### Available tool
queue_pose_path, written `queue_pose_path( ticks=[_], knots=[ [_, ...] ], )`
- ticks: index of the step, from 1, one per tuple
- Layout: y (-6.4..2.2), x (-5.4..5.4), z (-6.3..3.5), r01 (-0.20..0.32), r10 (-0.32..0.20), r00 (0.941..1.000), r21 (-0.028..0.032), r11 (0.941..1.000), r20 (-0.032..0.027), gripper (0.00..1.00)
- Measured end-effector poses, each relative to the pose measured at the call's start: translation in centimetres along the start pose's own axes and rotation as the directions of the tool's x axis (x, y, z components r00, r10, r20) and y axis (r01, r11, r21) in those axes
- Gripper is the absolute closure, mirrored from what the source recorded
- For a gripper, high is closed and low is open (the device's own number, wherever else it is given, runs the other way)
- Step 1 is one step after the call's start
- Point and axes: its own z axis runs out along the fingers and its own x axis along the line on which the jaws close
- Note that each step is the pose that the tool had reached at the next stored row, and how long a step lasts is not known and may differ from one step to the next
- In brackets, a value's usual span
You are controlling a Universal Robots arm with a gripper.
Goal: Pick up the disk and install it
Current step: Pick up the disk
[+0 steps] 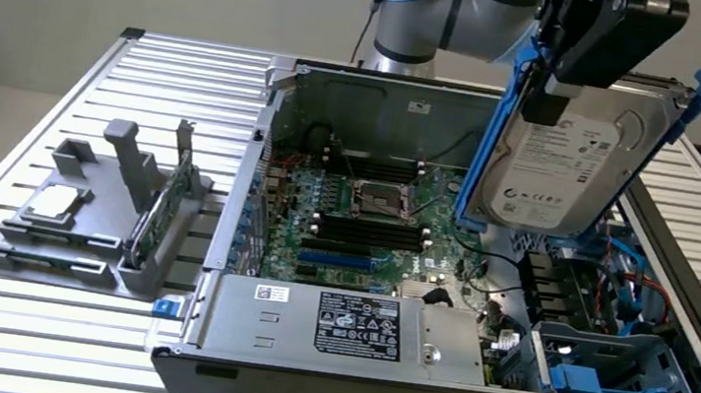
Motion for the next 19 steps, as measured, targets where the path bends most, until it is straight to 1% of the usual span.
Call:
queue_pose_path(
  ticks=[5,10,19],
  knots=[
    [-1.63,1.1,0.04,0.0,0.0,1.0,0.0001,1.0,-0.0001,0.67],
    [-3.13,2.4,0.08,0.0,0.0,1.0,0.0001,1.0,0.0,0.67],
    [-5.48,4.8,0.01,0.0,0.0,1.0,0.0001,1.0,0.0,0.67]
  ],
)
